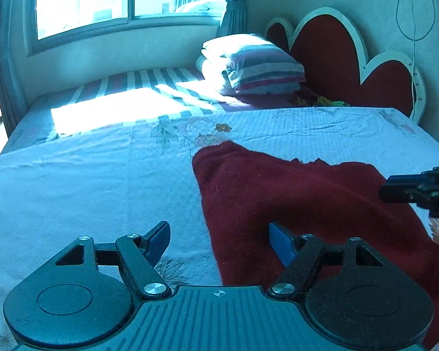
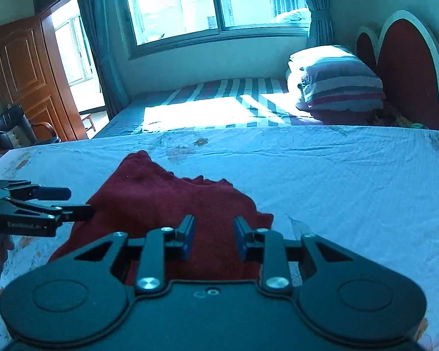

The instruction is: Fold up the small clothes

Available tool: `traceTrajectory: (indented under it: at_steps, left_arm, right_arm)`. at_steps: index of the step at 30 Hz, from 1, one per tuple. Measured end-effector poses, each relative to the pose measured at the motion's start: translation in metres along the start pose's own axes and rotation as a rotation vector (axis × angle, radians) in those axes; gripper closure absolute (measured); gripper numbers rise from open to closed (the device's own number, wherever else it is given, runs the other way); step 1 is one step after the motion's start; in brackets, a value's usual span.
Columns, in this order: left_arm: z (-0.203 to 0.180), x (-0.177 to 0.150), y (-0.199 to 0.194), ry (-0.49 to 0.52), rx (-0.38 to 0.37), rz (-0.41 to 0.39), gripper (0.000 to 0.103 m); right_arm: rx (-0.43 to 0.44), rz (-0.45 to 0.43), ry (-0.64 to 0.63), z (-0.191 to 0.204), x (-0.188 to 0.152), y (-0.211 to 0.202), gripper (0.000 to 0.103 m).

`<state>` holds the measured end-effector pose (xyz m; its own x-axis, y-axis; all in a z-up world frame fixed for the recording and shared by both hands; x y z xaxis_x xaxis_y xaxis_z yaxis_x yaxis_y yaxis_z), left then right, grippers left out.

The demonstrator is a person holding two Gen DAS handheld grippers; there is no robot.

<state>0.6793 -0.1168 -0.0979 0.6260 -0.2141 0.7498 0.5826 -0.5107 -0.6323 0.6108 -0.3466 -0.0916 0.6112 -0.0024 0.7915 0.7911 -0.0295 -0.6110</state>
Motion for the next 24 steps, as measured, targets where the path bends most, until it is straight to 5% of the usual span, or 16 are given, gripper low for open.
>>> traceTrajectory:
  at_steps: [2,8,13,16,24]
  left_arm:
    - [0.002,0.001,0.006,-0.002,-0.002,0.004,0.016]
    - [0.020,0.025,-0.009,-0.025,0.005,-0.078,0.018]
    - [0.026,0.028,0.039,0.011,0.030,0.042,0.018]
    - [0.021,0.030,0.049,0.024,0.034,0.046,0.017]
    - [0.040,0.058,0.047,-0.032,0.078,-0.039,0.018]
  right_arm:
    - [-0.085,0.101,-0.100,0.001,-0.010,0.032,0.083]
    - [-0.102,0.075,-0.112,-0.009,-0.001,0.025,0.079]
    - [-0.047,0.026,-0.082,0.007,0.023,0.034,0.074]
    - [-0.118,0.133,-0.174,0.009,0.004,0.068,0.070]
    - [-0.090,0.034,-0.105,0.004,0.019,0.047,0.071]
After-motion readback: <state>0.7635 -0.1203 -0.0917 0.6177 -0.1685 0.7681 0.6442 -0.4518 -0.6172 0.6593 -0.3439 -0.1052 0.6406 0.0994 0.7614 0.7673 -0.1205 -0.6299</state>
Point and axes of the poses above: each gripper's, at about its wrist camera, not at the fingertips, and y roughly the way its jaws point, z to its left, x to its top, the point moved 6 cm from there along y, roughly the way its jaws point, and after that the axes turned 12 degrees about -x, right-handed, at the moved point
